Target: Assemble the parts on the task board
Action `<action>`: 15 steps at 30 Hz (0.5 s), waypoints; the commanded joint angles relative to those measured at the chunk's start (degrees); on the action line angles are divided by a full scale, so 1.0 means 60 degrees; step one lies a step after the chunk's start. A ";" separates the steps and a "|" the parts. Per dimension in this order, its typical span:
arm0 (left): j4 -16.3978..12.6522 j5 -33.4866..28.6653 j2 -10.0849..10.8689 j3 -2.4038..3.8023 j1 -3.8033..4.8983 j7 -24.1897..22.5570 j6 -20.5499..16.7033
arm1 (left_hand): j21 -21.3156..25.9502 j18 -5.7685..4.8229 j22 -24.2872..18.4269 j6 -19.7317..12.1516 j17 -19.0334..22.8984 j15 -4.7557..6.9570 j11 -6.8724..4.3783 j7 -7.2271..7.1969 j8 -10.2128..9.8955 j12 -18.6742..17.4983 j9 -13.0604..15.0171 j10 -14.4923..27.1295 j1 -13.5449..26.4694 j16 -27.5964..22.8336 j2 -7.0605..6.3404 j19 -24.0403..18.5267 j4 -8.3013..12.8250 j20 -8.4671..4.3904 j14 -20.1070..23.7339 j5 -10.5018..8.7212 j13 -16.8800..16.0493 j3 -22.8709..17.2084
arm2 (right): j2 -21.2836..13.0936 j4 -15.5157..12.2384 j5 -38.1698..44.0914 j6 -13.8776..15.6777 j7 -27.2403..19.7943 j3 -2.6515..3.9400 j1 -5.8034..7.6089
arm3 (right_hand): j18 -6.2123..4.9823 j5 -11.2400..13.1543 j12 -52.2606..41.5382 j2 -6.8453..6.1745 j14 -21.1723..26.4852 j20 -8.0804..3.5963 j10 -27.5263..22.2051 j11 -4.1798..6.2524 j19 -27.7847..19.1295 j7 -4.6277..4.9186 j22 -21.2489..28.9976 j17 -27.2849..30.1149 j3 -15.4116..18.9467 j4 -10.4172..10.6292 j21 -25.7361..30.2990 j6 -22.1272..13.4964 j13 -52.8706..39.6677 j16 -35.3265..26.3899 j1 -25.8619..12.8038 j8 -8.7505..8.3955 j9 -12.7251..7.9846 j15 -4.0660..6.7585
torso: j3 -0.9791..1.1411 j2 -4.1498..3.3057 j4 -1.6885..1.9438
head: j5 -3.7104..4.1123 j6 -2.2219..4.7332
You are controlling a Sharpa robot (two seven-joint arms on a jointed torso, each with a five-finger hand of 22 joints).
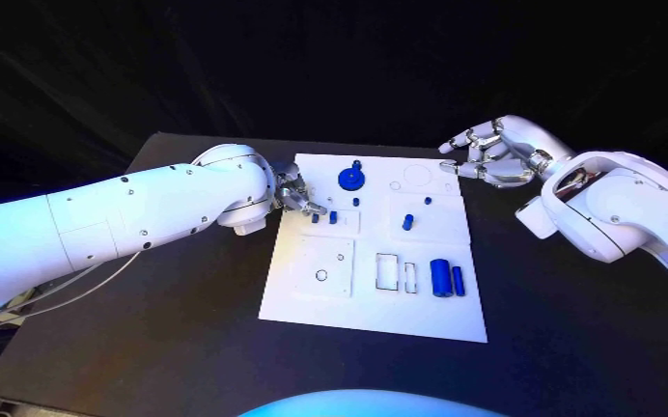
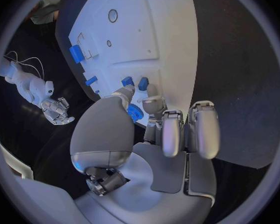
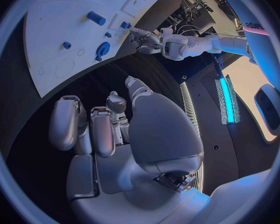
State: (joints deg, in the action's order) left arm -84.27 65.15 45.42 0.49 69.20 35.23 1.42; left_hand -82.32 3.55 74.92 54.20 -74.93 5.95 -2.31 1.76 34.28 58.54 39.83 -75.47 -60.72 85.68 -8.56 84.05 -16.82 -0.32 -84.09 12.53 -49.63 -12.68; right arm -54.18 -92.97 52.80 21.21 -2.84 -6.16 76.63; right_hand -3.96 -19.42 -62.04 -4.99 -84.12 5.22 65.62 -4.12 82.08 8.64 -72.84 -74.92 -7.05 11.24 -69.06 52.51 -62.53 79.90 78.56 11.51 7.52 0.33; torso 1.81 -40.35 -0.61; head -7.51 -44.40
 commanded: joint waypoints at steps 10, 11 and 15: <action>-0.0114 -0.1380 0.0157 0.0169 0.0067 -0.1489 -0.2228 | 0.1195 0.0216 -0.1191 -0.0984 -0.1681 -0.0398 0.0444 0.0486 -0.0879 -0.1995 -0.0493 0.1443 -0.0067 -0.0255 0.0403 -0.0544 0.0030 0.0302 -0.0692 0.0037 0.2143 0.0856 | -0.0004 0.0059 -0.0008 0.0001 -0.0017 0.0003 -0.0003 | -0.0142 -0.0047 0.0029 -0.0004 -0.0470 0.0003 -0.0069 0.0030 -0.0080 0.0038 0.0008 -0.0945 -0.0015 0.0067 0.0062 0.0003 0.0008 -0.0060 -0.0078 0.0065 -0.0009 0.0041 | 0.0009 -0.0007 -0.0003 | 0.0064 0.0060; -0.0104 -0.1419 0.0148 0.0171 0.0069 -0.1775 -0.2405 | 0.1829 0.0383 -0.2030 -0.1190 -0.1460 -0.0494 0.0542 0.0598 -0.0993 -0.2151 -0.0604 0.1745 -0.0423 -0.0529 0.0418 -0.0949 0.0094 0.0374 -0.0576 0.0040 0.2228 0.0796 | -0.0009 0.0058 -0.0008 0.0006 -0.0016 0.0003 -0.0003 | -0.0142 -0.0047 0.0029 -0.0004 -0.0470 0.0003 -0.0069 0.0030 -0.0080 0.0038 0.0008 -0.0945 -0.0015 0.0067 0.0062 0.0003 0.0008 -0.0060 -0.0078 0.0065 -0.0009 0.0041 | 0.0010 -0.0006 0.0001 | 0.0076 0.0065; -0.0075 -0.1140 0.0025 0.0111 0.0071 -0.3176 -0.2968 | 0.4233 0.0920 -0.4878 -0.1552 0.0582 -0.0755 0.0836 0.0912 -0.1227 -0.2854 -0.0990 0.2958 -0.2198 -0.3041 0.0359 -0.2465 0.0539 0.0616 0.0569 0.0084 0.2663 0.0238 | -0.0016 0.0056 -0.0009 0.0022 -0.0029 0.0003 -0.0003 | -0.0142 -0.0050 0.0031 -0.0005 -0.0468 0.0003 -0.0077 0.0029 -0.0080 0.0038 0.0009 -0.0940 -0.0013 0.0071 0.0066 -0.0004 0.0013 -0.0067 -0.0082 0.0065 -0.0012 0.0041 | 0.0003 -0.0011 -0.0003 | 0.0124 0.0157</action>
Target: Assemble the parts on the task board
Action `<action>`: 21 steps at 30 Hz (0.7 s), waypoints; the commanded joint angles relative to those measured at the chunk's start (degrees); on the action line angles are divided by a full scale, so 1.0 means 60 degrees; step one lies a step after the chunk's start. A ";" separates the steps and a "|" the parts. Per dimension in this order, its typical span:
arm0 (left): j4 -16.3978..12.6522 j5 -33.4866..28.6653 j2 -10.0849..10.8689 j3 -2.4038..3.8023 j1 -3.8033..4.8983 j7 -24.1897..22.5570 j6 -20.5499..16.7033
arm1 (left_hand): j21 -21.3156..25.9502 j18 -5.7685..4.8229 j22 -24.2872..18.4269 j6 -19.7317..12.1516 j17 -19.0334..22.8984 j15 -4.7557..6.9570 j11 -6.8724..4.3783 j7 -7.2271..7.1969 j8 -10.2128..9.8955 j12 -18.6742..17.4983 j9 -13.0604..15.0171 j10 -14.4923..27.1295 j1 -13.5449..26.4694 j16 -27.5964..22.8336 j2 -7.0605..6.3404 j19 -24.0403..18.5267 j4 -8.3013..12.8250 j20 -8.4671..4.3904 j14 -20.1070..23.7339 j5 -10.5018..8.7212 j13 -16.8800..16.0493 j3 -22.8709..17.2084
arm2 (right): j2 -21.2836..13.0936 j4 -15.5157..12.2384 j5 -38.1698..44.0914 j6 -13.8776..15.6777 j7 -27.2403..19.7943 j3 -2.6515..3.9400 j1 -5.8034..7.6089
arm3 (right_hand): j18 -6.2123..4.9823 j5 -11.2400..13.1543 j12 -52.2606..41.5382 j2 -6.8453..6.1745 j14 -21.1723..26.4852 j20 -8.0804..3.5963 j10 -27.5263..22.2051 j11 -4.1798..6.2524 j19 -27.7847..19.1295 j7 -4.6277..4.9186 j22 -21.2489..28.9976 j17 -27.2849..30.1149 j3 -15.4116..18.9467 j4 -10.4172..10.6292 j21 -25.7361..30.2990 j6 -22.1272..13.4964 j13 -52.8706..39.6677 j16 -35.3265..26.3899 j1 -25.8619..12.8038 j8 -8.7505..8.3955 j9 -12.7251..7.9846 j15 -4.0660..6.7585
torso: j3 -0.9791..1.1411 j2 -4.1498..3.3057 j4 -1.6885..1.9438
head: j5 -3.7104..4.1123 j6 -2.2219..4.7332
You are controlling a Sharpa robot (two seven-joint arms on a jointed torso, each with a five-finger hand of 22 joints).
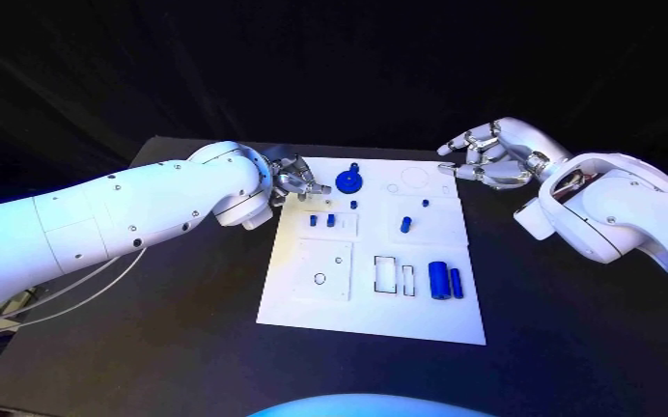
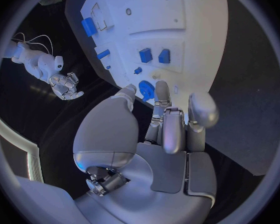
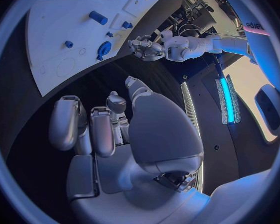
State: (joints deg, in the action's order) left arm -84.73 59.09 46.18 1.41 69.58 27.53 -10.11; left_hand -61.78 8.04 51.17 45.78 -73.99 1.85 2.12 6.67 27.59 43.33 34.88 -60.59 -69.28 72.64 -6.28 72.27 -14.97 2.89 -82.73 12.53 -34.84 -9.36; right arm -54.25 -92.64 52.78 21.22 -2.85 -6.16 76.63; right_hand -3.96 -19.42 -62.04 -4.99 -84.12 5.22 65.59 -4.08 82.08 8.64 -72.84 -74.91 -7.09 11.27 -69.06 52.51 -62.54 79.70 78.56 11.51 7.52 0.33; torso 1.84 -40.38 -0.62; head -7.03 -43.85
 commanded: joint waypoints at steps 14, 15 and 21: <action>0.0428 0.4026 -0.0944 -0.0330 -0.0215 -0.4084 -0.1103 | 0.0615 0.0057 -0.0476 0.0526 0.2873 -0.0335 0.0422 0.0236 -0.1502 -0.2691 -0.2261 0.1355 -0.2332 -0.3001 -0.1066 0.0055 0.0426 0.0352 0.0906 0.0031 0.2628 -0.1942 | 0.0035 -0.0001 -0.0022 0.0039 -0.0084 0.0003 -0.0004 | -0.0157 -0.0064 0.0094 -0.0003 -0.0452 0.0004 -0.0137 0.0025 -0.0107 0.0037 0.0061 -0.0904 -0.0018 0.0051 0.0136 -0.0011 0.0075 -0.0078 -0.0056 0.0068 -0.0018 0.0041 | 0.0021 -0.0040 -0.0066 | 0.0151 0.0220; 0.0457 0.4192 -0.0982 -0.0334 -0.0220 -0.4051 -0.1029 | 0.0465 0.0030 -0.0297 0.0593 0.2897 -0.0334 0.0434 0.0220 -0.1560 -0.2760 -0.2354 0.1325 -0.2340 -0.2949 -0.1081 0.0152 0.0427 0.0348 0.0853 0.0030 0.2732 -0.1938 | 0.0038 -0.0002 -0.0023 0.0038 -0.0084 0.0003 -0.0004 | -0.0157 -0.0064 0.0094 -0.0003 -0.0452 0.0004 -0.0137 0.0025 -0.0107 0.0037 0.0061 -0.0904 -0.0018 0.0051 0.0136 -0.0011 0.0075 -0.0078 -0.0056 0.0068 -0.0018 0.0041 | 0.0018 -0.0040 -0.0063 | 0.0167 0.0227; 0.0659 0.5030 -0.1243 -0.0346 -0.0240 -0.3745 -0.0514 | -0.0433 -0.0173 0.0769 0.0930 0.2713 -0.0316 0.0431 0.0156 -0.1901 -0.3095 -0.2874 0.1248 -0.2341 -0.2237 -0.1134 0.0671 0.0452 0.0359 0.0399 0.0029 0.3286 -0.1814 | 0.0057 -0.0009 -0.0024 0.0025 -0.0086 0.0003 -0.0005 | -0.0151 -0.0075 0.0081 0.0005 -0.0459 0.0003 -0.0130 0.0026 -0.0097 0.0036 0.0042 -0.0927 -0.0027 0.0044 0.0114 -0.0014 0.0063 -0.0054 -0.0042 0.0070 -0.0021 0.0042 | 0.0018 -0.0042 -0.0061 | 0.0180 0.0196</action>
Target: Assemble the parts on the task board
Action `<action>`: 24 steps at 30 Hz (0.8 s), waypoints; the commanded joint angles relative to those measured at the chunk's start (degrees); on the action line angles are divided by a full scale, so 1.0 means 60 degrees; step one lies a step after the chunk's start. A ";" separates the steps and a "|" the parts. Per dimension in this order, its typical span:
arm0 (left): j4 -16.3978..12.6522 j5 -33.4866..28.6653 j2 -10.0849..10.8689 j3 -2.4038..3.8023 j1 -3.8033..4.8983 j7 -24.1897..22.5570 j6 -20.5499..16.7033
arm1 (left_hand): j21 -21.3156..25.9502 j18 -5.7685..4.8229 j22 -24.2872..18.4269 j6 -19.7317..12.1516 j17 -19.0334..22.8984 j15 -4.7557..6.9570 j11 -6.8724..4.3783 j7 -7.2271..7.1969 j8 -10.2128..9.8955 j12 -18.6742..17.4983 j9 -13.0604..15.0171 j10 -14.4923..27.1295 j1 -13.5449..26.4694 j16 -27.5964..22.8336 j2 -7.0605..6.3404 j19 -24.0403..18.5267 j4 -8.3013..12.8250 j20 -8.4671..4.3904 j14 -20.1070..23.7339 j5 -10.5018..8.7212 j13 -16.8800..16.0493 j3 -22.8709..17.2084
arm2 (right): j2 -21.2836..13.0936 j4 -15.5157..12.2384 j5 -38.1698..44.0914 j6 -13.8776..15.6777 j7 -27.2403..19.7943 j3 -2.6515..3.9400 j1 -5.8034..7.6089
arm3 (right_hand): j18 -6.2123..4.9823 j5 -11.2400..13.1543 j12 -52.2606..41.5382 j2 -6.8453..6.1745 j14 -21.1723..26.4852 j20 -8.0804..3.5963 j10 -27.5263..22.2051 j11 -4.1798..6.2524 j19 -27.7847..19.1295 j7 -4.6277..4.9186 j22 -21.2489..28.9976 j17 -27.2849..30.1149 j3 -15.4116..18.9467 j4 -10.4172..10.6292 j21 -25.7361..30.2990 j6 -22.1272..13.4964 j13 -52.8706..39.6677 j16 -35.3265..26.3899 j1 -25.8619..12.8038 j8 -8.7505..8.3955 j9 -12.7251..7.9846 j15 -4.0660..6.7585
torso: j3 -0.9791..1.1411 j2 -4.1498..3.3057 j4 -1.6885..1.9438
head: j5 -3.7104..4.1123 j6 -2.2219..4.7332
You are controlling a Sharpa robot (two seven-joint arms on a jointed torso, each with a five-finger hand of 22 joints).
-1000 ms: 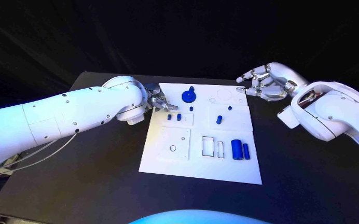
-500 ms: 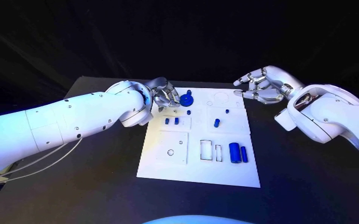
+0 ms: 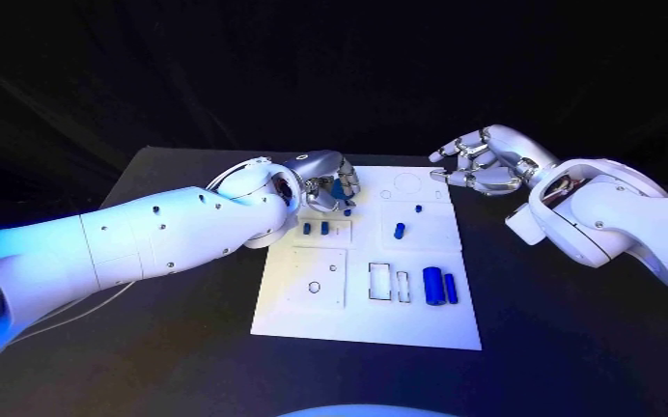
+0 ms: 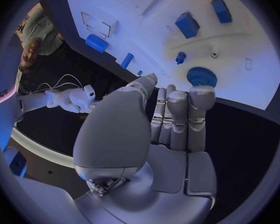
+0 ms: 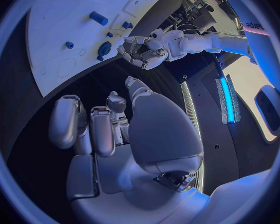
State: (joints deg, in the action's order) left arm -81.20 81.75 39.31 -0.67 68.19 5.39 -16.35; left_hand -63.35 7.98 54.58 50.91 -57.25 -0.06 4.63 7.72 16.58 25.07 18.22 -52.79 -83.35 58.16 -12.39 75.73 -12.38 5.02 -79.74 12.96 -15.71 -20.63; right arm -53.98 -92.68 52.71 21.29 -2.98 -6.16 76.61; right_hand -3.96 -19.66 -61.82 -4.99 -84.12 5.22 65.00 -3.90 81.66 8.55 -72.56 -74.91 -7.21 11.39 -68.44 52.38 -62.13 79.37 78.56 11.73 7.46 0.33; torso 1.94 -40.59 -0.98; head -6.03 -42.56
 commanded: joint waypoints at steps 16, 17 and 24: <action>0.0653 0.2113 -0.0552 0.0001 -0.0023 0.0747 0.1588 | -0.1219 -0.0384 0.1434 0.0547 -0.1055 0.0037 0.0010 -0.0020 -0.0439 -0.0216 -0.0631 -0.0071 0.0086 0.1711 -0.0036 0.0667 0.0021 0.0006 -0.0843 -0.0046 0.0540 0.0319 | 0.0038 -0.0021 -0.0013 0.0034 -0.0056 0.0003 -0.0004 | -0.0147 -0.0045 0.0029 0.0010 -0.0463 0.0003 -0.0024 -0.0005 -0.0016 0.0052 -0.0024 -0.0943 -0.0013 0.0022 -0.0011 0.0007 -0.0017 0.0016 -0.0035 0.0036 -0.0012 0.0042 | 0.0005 -0.0006 -0.0007 | 0.0054 -0.0055; 0.0673 0.2122 -0.0562 0.0001 -0.0022 0.0766 0.1620 | -0.1273 -0.0397 0.1501 0.0563 -0.1057 0.0041 0.0004 -0.0021 -0.0456 -0.0203 -0.0652 -0.0108 0.0093 0.1733 -0.0013 0.0699 0.0012 0.0001 -0.0851 -0.0043 0.0550 0.0326 | 0.0041 -0.0021 -0.0013 0.0041 -0.0053 0.0003 -0.0004 | -0.0146 -0.0046 0.0023 0.0012 -0.0463 0.0003 -0.0019 -0.0005 -0.0015 0.0052 -0.0026 -0.0942 -0.0013 0.0023 -0.0014 0.0007 -0.0023 0.0015 -0.0036 0.0037 -0.0013 0.0042 | 0.0007 -0.0006 -0.0009 | 0.0055 -0.0059; 0.0760 0.2149 -0.0636 0.0004 -0.0022 0.0810 0.1658 | -0.1447 -0.0433 0.1707 0.0733 -0.1004 0.0074 -0.0035 -0.0038 -0.0511 -0.0170 -0.0751 -0.0300 -0.0056 0.1790 0.0138 0.0799 0.0066 -0.0039 -0.0858 -0.0020 0.0629 0.0198 | 0.0057 -0.0028 -0.0012 0.0055 -0.0041 0.0003 -0.0004 | -0.0147 -0.0048 0.0022 0.0014 -0.0463 0.0003 -0.0018 -0.0005 -0.0017 0.0053 -0.0022 -0.0943 -0.0014 0.0024 -0.0008 0.0007 -0.0024 0.0016 -0.0036 0.0038 -0.0013 0.0042 | 0.0004 -0.0013 0.0007 | 0.0058 -0.0057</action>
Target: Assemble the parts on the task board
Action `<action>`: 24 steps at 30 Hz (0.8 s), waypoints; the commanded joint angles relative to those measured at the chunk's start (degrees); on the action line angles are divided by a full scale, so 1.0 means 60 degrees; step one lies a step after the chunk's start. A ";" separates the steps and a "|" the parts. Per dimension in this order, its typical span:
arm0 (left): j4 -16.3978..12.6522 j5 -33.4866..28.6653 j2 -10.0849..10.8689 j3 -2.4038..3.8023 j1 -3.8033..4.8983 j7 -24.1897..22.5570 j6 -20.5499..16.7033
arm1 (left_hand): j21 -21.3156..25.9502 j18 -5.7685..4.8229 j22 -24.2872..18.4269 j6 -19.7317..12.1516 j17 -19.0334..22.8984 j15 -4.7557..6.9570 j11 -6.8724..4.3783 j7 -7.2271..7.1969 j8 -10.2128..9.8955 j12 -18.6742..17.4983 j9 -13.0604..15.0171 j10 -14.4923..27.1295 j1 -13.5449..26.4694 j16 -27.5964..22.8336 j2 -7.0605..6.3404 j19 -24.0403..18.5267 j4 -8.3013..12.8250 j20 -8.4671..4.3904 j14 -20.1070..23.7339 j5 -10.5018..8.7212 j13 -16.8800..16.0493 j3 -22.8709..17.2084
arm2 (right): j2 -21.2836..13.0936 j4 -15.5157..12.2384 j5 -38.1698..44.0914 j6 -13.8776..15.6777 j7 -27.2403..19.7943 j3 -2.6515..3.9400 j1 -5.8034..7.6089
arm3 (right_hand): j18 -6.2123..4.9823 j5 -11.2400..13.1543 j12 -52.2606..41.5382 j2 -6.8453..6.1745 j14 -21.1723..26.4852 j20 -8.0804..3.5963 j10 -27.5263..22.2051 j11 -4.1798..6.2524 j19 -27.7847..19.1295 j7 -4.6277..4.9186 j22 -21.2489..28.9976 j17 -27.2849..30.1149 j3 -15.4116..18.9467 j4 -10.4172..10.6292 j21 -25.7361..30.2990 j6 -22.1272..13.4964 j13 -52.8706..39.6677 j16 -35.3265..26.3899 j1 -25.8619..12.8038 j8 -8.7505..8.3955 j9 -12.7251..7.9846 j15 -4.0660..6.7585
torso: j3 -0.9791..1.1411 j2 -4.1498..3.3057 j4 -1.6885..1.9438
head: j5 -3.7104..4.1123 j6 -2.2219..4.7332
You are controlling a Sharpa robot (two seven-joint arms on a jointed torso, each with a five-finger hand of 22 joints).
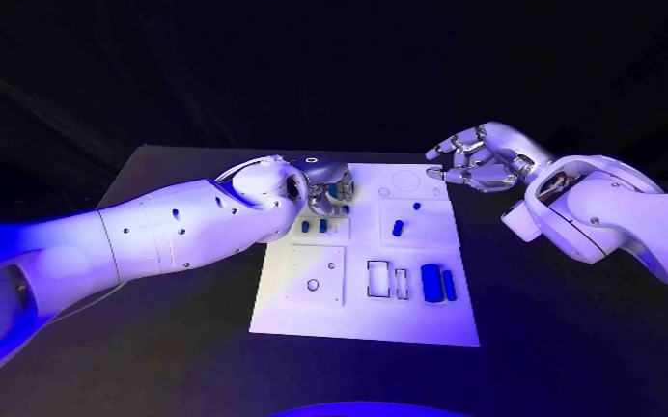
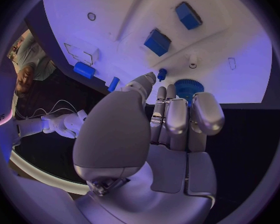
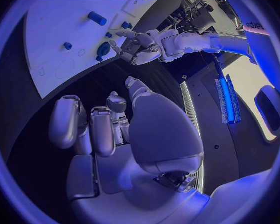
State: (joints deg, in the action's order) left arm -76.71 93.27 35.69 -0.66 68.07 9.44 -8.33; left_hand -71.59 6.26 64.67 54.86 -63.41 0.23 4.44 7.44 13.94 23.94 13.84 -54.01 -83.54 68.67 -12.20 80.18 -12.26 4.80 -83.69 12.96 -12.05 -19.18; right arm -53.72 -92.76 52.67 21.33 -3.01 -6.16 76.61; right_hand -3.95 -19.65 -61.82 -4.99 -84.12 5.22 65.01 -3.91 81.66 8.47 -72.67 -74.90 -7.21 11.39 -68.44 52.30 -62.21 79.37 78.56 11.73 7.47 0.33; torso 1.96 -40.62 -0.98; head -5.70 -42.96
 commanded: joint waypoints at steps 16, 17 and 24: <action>0.0330 0.0183 -0.0298 0.0007 -0.0007 0.0053 0.0346 | -0.0262 -0.0194 0.0263 0.0192 0.0106 0.0039 -0.0015 0.0034 -0.0231 -0.0049 -0.0184 -0.0319 -0.0158 0.0098 0.0169 0.0143 0.0121 -0.0027 -0.0187 -0.0016 0.0170 -0.0289 | 0.0022 -0.0045 -0.0002 0.0040 -0.0034 0.0004 -0.0003 | -0.0144 -0.0060 0.0003 0.0026 -0.0465 0.0002 -0.0005 -0.0003 -0.0010 0.0066 -0.0017 -0.0949 -0.0023 0.0022 -0.0021 0.0025 -0.0025 0.0020 -0.0028 0.0044 -0.0016 0.0043 | 0.0008 -0.0001 -0.0006 | 0.0024 -0.0025; 0.0347 0.0165 -0.0312 0.0007 -0.0007 0.0049 0.0349 | -0.0262 -0.0194 0.0263 0.0192 0.0106 0.0039 -0.0015 0.0034 -0.0231 -0.0049 -0.0184 -0.0319 -0.0158 0.0098 0.0169 0.0143 0.0121 -0.0027 -0.0187 -0.0016 0.0170 -0.0289 | 0.0022 -0.0046 -0.0002 0.0039 -0.0034 0.0004 -0.0003 | -0.0144 -0.0060 0.0003 0.0026 -0.0465 0.0002 -0.0005 -0.0003 -0.0010 0.0066 -0.0017 -0.0949 -0.0023 0.0022 -0.0021 0.0025 -0.0025 0.0020 -0.0028 0.0044 -0.0016 0.0043 | 0.0008 0.0002 -0.0002 | 0.0029 -0.0027; 0.0511 0.0136 -0.0441 0.0008 -0.0010 0.0005 0.0476 | -0.0282 -0.0195 0.0285 0.0214 0.0131 0.0039 -0.0016 0.0048 -0.0280 -0.0073 -0.0226 -0.0388 -0.0179 0.0112 0.0183 0.0145 0.0139 -0.0034 -0.0182 -0.0016 0.0210 -0.0361 | 0.0020 -0.0056 -0.0002 0.0031 -0.0034 0.0004 -0.0003 | -0.0144 -0.0060 0.0003 0.0026 -0.0465 0.0002 -0.0005 -0.0003 -0.0010 0.0066 -0.0017 -0.0949 -0.0023 0.0022 -0.0021 0.0025 -0.0025 0.0020 -0.0028 0.0044 -0.0016 0.0043 | 0.0003 0.0002 0.0011 | 0.0040 -0.0037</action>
State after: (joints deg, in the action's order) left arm -73.81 93.94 33.32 -0.63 68.04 9.99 -6.89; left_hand -72.92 6.26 66.32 55.79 -62.72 0.23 4.24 7.54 12.54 23.68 12.53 -55.90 -84.35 69.10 -11.39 80.79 -11.36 4.60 -83.69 12.96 -10.85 -21.06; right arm -53.62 -93.00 52.65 21.36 -2.98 -6.16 76.61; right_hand -3.96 -19.65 -61.82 -4.99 -84.12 5.22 65.11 -4.00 81.66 8.47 -72.72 -74.95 -7.21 11.39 -68.44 52.29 -62.31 79.37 78.56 11.73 7.42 0.33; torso 1.99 -40.60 -0.98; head -5.48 -43.15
